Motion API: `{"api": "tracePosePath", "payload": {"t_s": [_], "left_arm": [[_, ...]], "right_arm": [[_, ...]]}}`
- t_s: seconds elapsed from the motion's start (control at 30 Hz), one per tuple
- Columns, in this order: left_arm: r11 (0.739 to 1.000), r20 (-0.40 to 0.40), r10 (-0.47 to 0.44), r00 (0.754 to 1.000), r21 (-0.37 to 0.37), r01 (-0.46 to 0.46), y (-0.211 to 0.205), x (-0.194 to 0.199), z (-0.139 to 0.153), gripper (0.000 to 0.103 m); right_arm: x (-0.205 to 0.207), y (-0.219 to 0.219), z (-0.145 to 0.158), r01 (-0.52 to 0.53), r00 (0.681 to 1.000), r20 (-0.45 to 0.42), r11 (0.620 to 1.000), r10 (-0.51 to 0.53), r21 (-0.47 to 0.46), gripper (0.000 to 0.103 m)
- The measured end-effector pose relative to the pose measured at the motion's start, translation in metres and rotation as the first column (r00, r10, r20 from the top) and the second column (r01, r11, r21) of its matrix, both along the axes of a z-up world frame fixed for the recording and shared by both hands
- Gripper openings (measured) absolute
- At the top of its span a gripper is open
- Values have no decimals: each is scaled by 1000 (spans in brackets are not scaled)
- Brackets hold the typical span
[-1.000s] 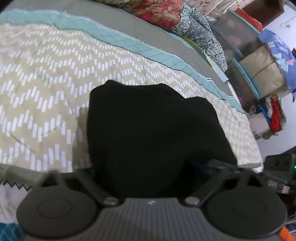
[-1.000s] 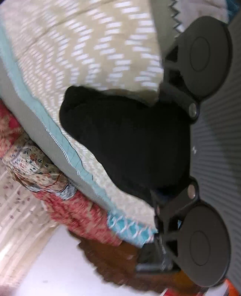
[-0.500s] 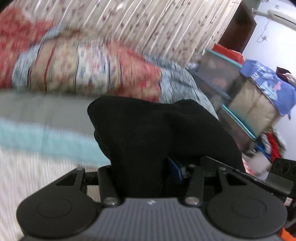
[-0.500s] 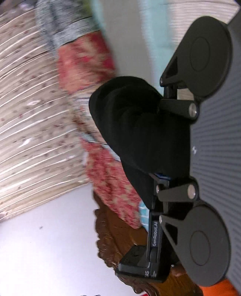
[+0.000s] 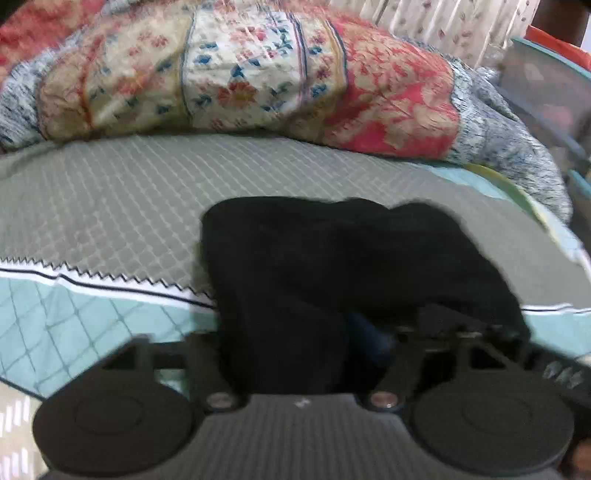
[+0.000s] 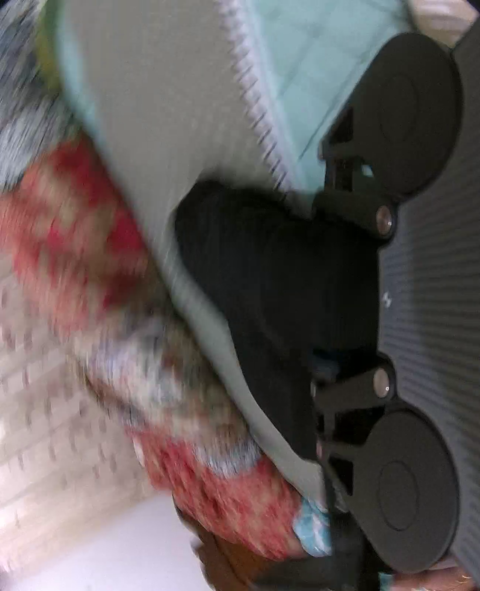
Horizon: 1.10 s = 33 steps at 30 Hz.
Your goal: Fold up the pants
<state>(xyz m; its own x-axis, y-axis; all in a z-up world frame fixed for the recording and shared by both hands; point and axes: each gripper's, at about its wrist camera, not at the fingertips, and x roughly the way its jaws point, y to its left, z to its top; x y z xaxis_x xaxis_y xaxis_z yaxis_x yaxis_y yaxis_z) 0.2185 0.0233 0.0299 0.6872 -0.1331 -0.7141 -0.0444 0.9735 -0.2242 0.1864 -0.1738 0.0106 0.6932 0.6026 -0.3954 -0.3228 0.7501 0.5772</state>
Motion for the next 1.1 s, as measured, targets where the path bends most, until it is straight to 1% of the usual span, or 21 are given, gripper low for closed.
{"api": "tracePosePath", "payload": {"t_s": [0.03, 0.07, 0.1, 0.2, 0.27, 0.33, 0.4, 0.43, 0.5, 0.57, 0.63, 0.7, 0.77, 0.83, 0.9, 0.93, 0.97, 1.1], "left_arm": [[1000, 17, 10, 1000, 20, -11, -3, -3, 2, 80], [1000, 21, 5, 1000, 26, -6, -6, -5, 4, 80], [1000, 17, 6, 1000, 29, -6, -7, -6, 5, 80], [999, -24, 26, 999, 35, -25, -3, -6, 12, 80], [998, -55, 52, 997, 39, -50, -3, -11, 24, 81], [996, -90, 79, 993, 57, -75, -5, -24, 35, 81], [994, -107, 88, 990, 67, -81, -6, -37, 45, 81], [994, -109, 92, 990, 75, -84, -9, -50, 52, 81], [992, -104, 96, 990, 96, -87, -16, -74, 63, 83], [988, -91, 93, 992, 130, -80, -26, -102, 75, 85], [983, -77, 90, 993, 168, -76, -39, -131, 85, 89], [983, -75, 88, 993, 167, -74, -48, -157, 93, 92], [984, -82, 100, 992, 156, -86, -55, -183, 100, 93], [982, -84, 115, 990, 161, -100, -60, -211, 105, 94], [981, -78, 122, 989, 160, -109, -62, -237, 110, 99], [981, -77, 125, 989, 157, -112, -62, -250, 112, 100], [981, -82, 130, 988, 153, -116, -62, -264, 113, 103], [978, -106, 144, 984, 166, -125, -64, -304, 115, 103]], "right_arm": [[1, -5, -3, 6, 1000, -25, 998, -4, 65, 66], [1, -8, -3, 14, 999, -37, 996, -11, 89, 67], [0, -8, -1, 15, 999, -39, 997, -12, 82, 67], [-6, -3, 10, 35, 998, -45, 999, -34, 23, 74], [-14, 1, 20, 71, 996, -55, 997, -73, -25, 81], [-27, 0, 29, 142, 987, -61, 987, -146, -77, 83], [-52, -1, 40, 212, 975, -41, 971, -218, -109, 83], [-68, 0, 47, 241, 969, -19, 963, -245, -124, 83], [-103, 1, 59, 265, 964, 36, 953, -262, -145, 83], [-138, -2, 66, 263, 964, 71, 953, -255, -150, 85], [-169, -4, 72, 249, 967, 86, 957, -238, -147, 86], [-195, -4, 79, 247, 967, 97, 957, -234, -150, 87], [-219, -4, 87, 254, 965, 111, 956, -239, -148, 89], [-243, -6, 93, 259, 962, 128, 954, -241, -150, 91], [-271, -8, 97, 269, 957, 151, 950, -246, -157, 94], [-284, -9, 97, 275, 955, 161, 948, -250, -159, 97], [-290, -7, 99, 275, 955, 163, 947, -249, -164, 99], [-320, -6, 94, 225, 972, 118, 955, -205, -193, 103]]}}
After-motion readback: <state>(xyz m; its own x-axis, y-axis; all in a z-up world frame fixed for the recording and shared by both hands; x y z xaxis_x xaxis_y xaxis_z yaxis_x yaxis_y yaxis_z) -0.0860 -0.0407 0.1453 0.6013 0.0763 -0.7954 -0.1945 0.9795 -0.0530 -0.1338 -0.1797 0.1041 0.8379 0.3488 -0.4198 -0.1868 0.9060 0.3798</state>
